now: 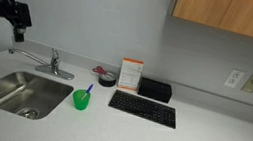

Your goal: Put the pen on the countertop

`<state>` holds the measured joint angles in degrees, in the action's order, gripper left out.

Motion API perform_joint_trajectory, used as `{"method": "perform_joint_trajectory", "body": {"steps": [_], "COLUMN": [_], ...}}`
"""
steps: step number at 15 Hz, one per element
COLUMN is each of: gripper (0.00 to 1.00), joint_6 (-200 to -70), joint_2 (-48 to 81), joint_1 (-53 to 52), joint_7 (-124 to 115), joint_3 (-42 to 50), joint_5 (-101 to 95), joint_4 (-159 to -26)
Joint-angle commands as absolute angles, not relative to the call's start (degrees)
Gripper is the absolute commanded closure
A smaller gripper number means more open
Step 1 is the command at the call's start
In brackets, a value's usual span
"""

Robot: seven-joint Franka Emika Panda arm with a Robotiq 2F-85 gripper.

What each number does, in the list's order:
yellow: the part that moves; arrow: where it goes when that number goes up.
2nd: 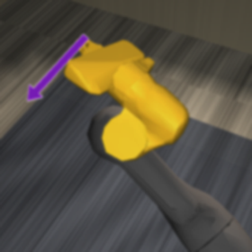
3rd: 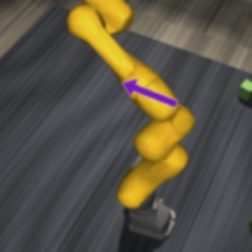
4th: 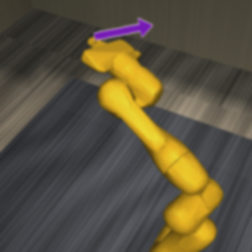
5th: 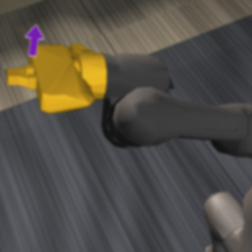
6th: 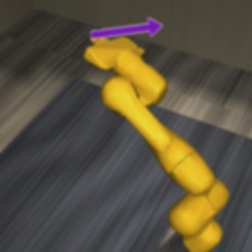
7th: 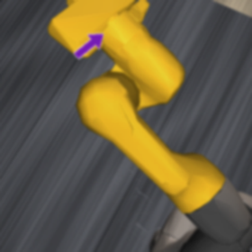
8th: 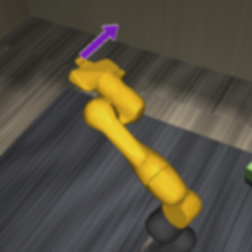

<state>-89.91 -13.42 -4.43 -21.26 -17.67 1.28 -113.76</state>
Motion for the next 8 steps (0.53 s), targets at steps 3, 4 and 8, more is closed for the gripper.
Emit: {"method": "perform_joint_trajectory", "body": {"steps": [3, 4, 8], "gripper": [0.0, 0.0, 0.0], "joint_6": [-89.8, -89.8, -90.6], "joint_2": [-13.2, -13.2, -12.8], "joint_1": [-6.1, -6.1, -5.8], "joint_7": [-21.6, -21.6, -20.7], "joint_3": [-16.2, -16.2, -15.8], "joint_5": [0.9, 0.9, 0.0], "joint_4": [-113.7, -113.7, -113.5]}}
